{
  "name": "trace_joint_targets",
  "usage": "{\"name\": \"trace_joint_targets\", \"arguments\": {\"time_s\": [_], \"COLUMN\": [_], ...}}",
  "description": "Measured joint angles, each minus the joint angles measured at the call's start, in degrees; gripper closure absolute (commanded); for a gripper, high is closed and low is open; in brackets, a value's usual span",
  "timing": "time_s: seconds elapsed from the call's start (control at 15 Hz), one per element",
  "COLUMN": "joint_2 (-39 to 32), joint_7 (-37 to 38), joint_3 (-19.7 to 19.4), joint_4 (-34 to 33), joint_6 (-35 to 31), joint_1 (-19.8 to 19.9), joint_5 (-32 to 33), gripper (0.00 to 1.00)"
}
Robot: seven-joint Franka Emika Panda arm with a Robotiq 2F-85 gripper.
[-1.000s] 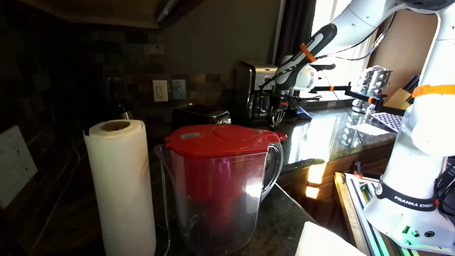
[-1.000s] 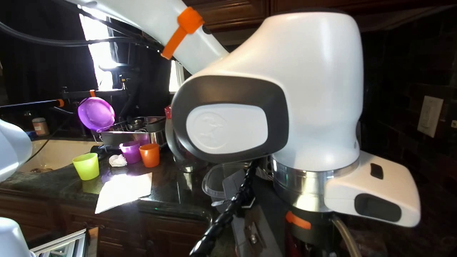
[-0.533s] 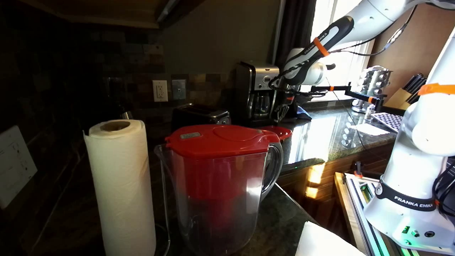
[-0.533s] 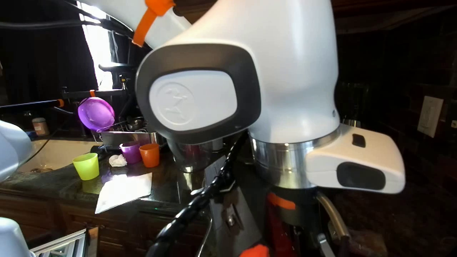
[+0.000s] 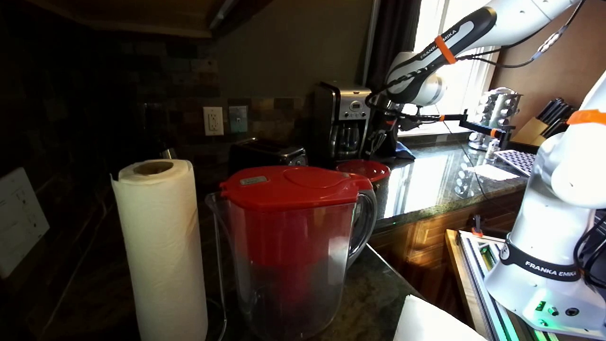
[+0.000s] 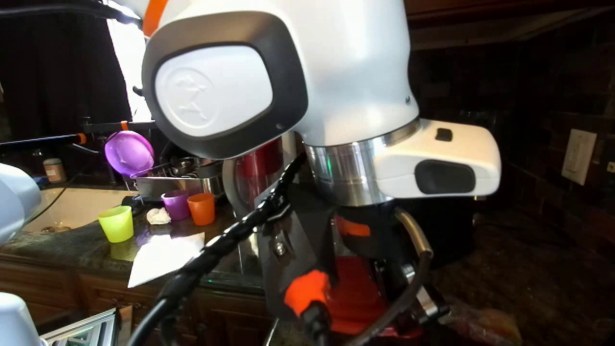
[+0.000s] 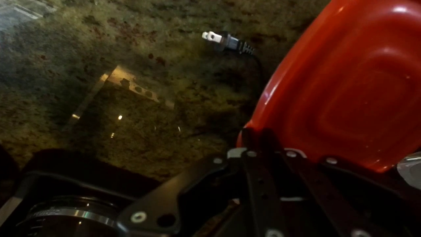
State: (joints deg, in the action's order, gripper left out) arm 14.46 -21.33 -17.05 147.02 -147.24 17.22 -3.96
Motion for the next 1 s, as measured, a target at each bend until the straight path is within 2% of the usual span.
{"name": "trace_joint_targets", "arguments": {"time_s": [0.53, 1.0], "joint_2": [6.1, 8.1], "joint_7": [1.4, 6.4], "joint_3": [2.1, 4.7], "joint_4": [2.4, 3.6], "joint_6": [1.0, 1.4], "joint_1": [-4.7, -9.3], "joint_5": [0.0, -0.9], "gripper": [0.98, 0.98]}}
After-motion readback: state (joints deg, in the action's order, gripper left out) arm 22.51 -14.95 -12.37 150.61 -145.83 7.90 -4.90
